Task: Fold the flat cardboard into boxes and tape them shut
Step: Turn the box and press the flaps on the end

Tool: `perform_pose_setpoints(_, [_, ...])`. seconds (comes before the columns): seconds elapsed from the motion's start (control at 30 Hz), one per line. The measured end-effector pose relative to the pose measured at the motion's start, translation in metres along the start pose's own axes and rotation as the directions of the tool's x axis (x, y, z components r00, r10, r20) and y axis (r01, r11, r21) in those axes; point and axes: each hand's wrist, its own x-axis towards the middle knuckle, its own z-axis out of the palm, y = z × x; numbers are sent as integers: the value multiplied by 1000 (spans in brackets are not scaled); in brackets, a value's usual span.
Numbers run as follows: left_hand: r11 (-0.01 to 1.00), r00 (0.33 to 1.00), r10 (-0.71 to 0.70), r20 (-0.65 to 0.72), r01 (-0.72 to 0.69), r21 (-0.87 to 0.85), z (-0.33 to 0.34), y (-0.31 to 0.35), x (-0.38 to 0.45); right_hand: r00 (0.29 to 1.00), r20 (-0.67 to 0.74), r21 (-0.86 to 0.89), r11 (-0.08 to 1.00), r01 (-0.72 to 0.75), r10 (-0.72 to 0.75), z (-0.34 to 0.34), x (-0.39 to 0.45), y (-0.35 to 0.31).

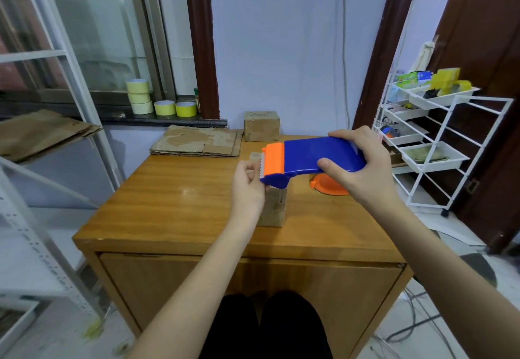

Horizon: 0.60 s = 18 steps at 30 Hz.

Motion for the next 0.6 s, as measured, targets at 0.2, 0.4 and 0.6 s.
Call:
perform_pose_setpoints(0.2, [977,997,80,5,-80,198,-7,-7,8,997,54,-57,996,64,-61,0,0,3])
perform_pose_setpoints(0.4, [977,994,113,10,-113,183,-10,-6,13,999,26,-31,999,20,-19,2,0,7])
perform_pose_setpoints(0.6, [918,986,140,92,-163,361,-21,-5,21,998,63,-47,999,15,-12,3,-6,9])
